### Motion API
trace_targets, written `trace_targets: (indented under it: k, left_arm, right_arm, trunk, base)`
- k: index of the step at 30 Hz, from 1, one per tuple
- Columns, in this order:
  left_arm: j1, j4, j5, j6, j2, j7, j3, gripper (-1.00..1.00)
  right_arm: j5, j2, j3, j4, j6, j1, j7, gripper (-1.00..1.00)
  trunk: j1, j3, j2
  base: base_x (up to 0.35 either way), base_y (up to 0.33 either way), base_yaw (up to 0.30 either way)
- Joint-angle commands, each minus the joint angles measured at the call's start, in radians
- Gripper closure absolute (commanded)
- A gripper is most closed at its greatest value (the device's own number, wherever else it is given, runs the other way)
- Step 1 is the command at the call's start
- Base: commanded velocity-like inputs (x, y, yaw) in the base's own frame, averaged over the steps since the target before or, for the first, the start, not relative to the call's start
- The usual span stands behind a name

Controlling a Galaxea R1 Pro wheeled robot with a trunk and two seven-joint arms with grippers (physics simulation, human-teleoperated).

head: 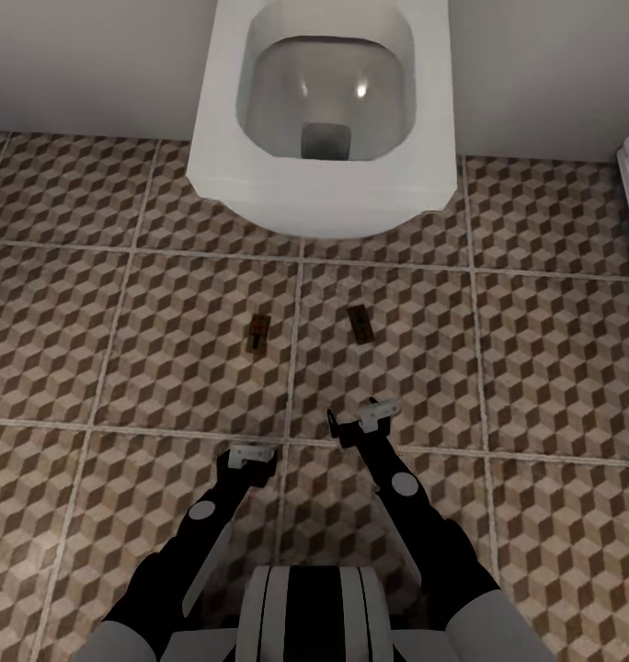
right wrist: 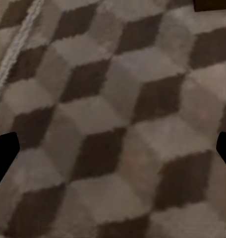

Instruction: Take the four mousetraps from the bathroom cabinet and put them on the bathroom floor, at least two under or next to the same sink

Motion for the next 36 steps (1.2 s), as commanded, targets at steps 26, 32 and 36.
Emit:
trace_targets:
  k: [26, 32, 36]
  left_arm:
    - [0.000, -0.005, 0.010, 0.005, 0.002, 0.006, -0.003, -1.00]
    - [0.000, -0.019, 0.010, 0.005, 0.002, 0.006, -0.004, -1.00]
    - [0.000, -0.045, 0.010, 0.009, 0.002, 0.007, -0.004, -1.00]
  right_arm:
    - [0.006, -0.001, 0.001, 0.000, -0.001, 0.000, -0.005, -1.00]
    - [0.006, -0.001, 0.001, 0.000, -0.001, 0.000, -0.005, -1.00]
    - [0.006, -0.002, 0.001, 0.000, -0.001, 0.000, -0.005, -1.00]
  trunk:
    - [-0.001, 0.000, 0.000]
    - [-0.001, 0.000, 0.000]
    - [-0.001, 0.000, 0.000]
  base:
    - [-0.291, 0.000, 0.000]
    - [-0.066, 0.000, 0.000]
    - [-0.017, 0.000, 0.000]
